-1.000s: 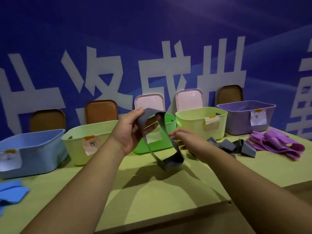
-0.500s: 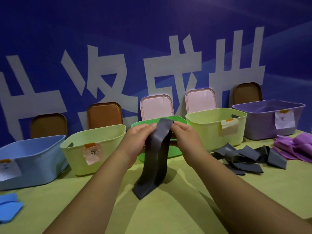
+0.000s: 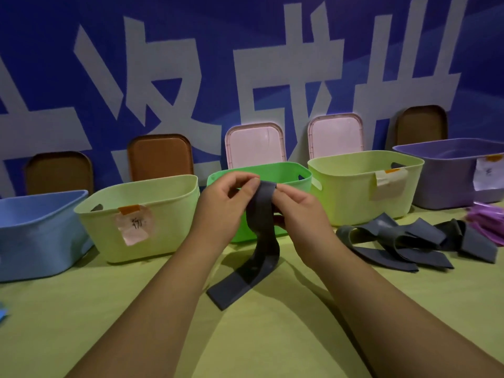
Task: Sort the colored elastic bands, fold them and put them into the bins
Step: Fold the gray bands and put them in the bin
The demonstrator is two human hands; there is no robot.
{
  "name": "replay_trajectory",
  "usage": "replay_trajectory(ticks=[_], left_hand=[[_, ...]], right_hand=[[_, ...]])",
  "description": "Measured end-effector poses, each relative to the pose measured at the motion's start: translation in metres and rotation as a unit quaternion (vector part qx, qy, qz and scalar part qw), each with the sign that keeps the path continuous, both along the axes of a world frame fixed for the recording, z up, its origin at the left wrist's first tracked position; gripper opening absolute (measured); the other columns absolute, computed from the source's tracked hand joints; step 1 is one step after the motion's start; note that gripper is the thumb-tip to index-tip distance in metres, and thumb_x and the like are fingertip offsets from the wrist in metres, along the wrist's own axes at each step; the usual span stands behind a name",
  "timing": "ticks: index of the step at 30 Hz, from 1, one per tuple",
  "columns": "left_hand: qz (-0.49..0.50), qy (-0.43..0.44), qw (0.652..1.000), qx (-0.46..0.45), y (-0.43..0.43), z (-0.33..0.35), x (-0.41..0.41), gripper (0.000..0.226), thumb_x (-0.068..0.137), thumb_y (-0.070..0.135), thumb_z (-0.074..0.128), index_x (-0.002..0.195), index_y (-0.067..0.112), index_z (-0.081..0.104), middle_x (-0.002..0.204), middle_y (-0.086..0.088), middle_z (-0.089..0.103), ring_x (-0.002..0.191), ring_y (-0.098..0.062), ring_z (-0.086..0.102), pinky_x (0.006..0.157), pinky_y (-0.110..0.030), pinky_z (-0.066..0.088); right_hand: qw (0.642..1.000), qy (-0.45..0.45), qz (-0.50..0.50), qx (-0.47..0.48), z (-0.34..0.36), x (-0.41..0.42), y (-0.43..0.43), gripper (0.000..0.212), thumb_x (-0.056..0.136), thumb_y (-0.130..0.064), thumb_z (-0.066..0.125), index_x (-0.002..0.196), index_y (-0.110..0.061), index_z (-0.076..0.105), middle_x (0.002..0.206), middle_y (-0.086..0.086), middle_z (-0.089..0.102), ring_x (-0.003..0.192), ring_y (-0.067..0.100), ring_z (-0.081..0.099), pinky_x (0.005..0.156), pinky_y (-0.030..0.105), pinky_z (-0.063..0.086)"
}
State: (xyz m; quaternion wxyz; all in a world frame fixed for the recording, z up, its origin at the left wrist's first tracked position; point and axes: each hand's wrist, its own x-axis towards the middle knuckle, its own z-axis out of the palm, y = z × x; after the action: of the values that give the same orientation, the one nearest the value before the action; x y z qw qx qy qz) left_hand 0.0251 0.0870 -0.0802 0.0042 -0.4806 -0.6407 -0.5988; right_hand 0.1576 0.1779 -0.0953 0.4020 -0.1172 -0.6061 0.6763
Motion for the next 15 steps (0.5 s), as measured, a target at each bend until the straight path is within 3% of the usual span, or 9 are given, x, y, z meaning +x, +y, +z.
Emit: replay_trajectory(ticks=[5, 9, 11, 13, 15], left_hand=[[0.003, -0.022, 0.999, 0.035, -0.003, 0.0, -0.002, 0.008, 0.103, 0.027, 0.072, 0.106, 0.031, 0.078, 0.098, 0.014, 0.078, 0.097, -0.009, 0.072, 0.077, -0.024, 0.059], [-0.011, -0.073, 0.994, 0.075, -0.004, 0.002, -0.002, 0.007, 0.103, 0.026, 0.072, 0.102, 0.031, 0.077, 0.097, 0.009, 0.079, 0.097, -0.017, 0.074, 0.071, -0.027, 0.059], [-0.026, -0.116, 0.988, 0.102, -0.003, 0.004, -0.002, 0.007, 0.102, 0.026, 0.072, 0.102, 0.03, 0.078, 0.1, 0.005, 0.079, 0.099, -0.02, 0.075, 0.074, -0.032, 0.06], [-0.041, -0.161, 0.978, 0.126, -0.004, 0.006, -0.001, 0.007, 0.102, 0.027, 0.072, 0.103, 0.028, 0.079, 0.105, 0.001, 0.079, 0.105, -0.023, 0.075, 0.078, -0.036, 0.061], [-0.034, -0.185, 0.972, 0.14, -0.006, 0.008, -0.002, 0.009, 0.102, 0.029, 0.072, 0.105, 0.027, 0.079, 0.107, 0.001, 0.079, 0.108, -0.023, 0.074, 0.082, -0.038, 0.063]], right_hand=[[1.0, -0.001, 0.009, -0.019, -0.004, -0.001, 0.001, 0.026, 0.109, -0.019, 0.057, 0.107, -0.014, 0.082, 0.106, 0.014, 0.08, 0.095, 0.021, 0.075, 0.087, 0.038, 0.063], [0.998, -0.063, 0.005, -0.028, -0.009, -0.004, -0.001, 0.029, 0.108, -0.036, 0.058, 0.103, -0.018, 0.08, 0.096, 0.0, 0.082, 0.09, 0.013, 0.075, 0.08, 0.03, 0.057], [0.995, -0.099, 0.019, 0.005, -0.015, -0.005, -0.003, 0.028, 0.107, -0.039, 0.061, 0.104, -0.018, 0.08, 0.098, -0.004, 0.083, 0.095, 0.014, 0.077, 0.089, 0.034, 0.06], [0.991, -0.114, 0.067, 0.016, -0.019, -0.005, -0.006, 0.027, 0.106, -0.036, 0.063, 0.114, -0.015, 0.08, 0.108, 0.004, 0.083, 0.107, 0.023, 0.078, 0.104, 0.043, 0.059], [0.984, -0.131, 0.12, 0.01, -0.021, -0.003, -0.01, 0.028, 0.106, -0.035, 0.064, 0.123, -0.015, 0.076, 0.113, 0.009, 0.082, 0.111, 0.028, 0.078, 0.108, 0.05, 0.057]])
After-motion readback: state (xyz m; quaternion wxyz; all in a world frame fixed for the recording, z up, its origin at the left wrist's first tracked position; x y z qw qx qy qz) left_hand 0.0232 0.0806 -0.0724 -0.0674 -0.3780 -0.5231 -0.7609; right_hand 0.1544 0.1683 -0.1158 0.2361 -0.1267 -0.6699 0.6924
